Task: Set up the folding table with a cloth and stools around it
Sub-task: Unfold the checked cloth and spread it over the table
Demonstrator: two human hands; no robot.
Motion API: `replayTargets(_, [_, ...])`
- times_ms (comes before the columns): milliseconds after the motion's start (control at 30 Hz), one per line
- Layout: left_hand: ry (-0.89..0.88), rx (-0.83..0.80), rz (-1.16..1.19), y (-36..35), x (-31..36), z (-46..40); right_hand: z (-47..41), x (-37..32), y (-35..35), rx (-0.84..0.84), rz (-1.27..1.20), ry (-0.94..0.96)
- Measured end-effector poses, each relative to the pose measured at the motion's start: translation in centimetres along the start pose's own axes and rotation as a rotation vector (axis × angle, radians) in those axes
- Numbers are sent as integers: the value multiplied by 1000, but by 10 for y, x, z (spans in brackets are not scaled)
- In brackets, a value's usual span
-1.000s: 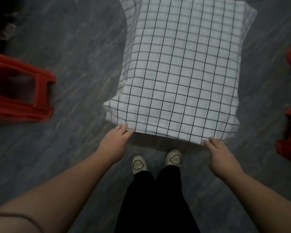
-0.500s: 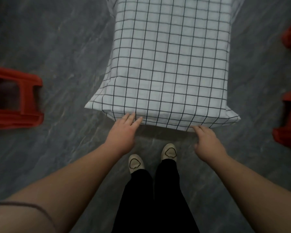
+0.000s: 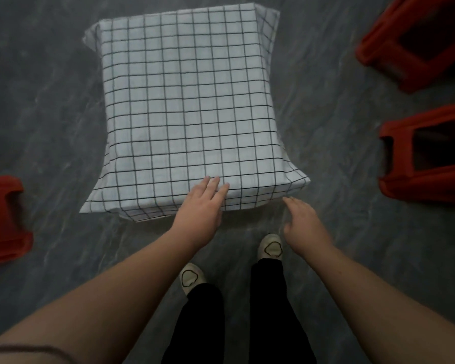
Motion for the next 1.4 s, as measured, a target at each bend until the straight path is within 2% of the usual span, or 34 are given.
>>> replayTargets(133, [-17,7,-60,-14,34,-44,-25,18,15,74,-98,39])
replayTargets(267, [4,21,-120,-32,57,-84,-57,31,25,112,-95,96])
replayTargets(533, [164,-33,-143,-71,36,-131,-112,22,-17,-20,101,263])
replayTargets(633, [168,-39,-120,-84,32,-133,-124,25,-35,-82,-61,223])
replayTargets(733, [147,-29,-110,-94,30,-133,-129,31,-39,-39,-306,185])
replayTargets(900, [144,30,-135,-98,30,-133,-140,37,-55,-50,-454,106])
replayTargets(1100, [167,24,-165,-99,27,-132,-155,60,-78,-217,-280,14])
replayTargets(1300, [186,-12,-85,-87,30,-131,-145,61,-56,-168,-159,-49])
replayTargets(1400, [215,-14,-77,-83,30,-131,-138,65,-52,-170,-199,-79])
Point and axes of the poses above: each hand's wrist, its own z-axis away from the middle knuckle, its own y-axis out of the back of the hand, x = y × z, the point moved 10 cm from there along -z, towards the middle knuckle, and after that the axes turned 8 degrees about -y, right-handed, at the moved point
